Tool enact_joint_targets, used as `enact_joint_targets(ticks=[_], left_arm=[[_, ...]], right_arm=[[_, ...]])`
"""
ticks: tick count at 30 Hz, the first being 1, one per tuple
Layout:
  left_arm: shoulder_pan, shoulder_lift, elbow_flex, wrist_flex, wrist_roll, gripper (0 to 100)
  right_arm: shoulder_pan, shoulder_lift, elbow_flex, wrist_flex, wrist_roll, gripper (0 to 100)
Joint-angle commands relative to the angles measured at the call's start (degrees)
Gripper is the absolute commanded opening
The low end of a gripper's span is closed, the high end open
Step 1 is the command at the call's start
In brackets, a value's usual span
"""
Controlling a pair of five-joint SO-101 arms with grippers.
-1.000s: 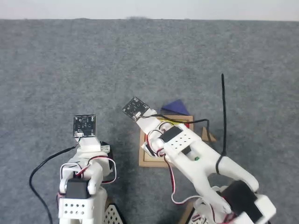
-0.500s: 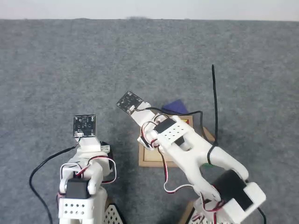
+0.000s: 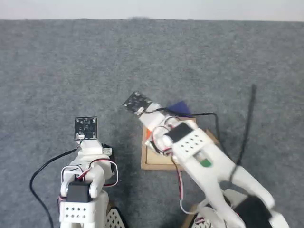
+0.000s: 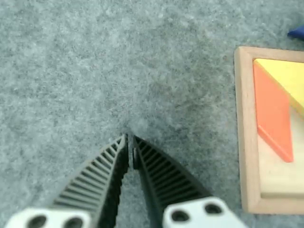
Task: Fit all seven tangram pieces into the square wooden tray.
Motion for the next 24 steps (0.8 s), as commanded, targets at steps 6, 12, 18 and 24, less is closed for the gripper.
enact_joint_targets(ticks=[6,12,18,24], left_arm=[[-0.35,-1.14,-0.66,0.09,-0.53,1],[-0.35,-1.14,-0.66,0.09,-0.53,1],[-0.35,-1.14,-0.66,0.09,-0.53,1],[-0.35,-1.14,-0.66,0.09,-0.53,1]], right_arm=[[19.38,-11.65,4.57,12.62,8.70,12.8],[27.91,-7.43,5.71,12.09,9.58,17.7],[30.90,0.22,5.54,6.55,11.60,22.4],[32.04,8.13,5.45,1.01,12.04,22.4]])
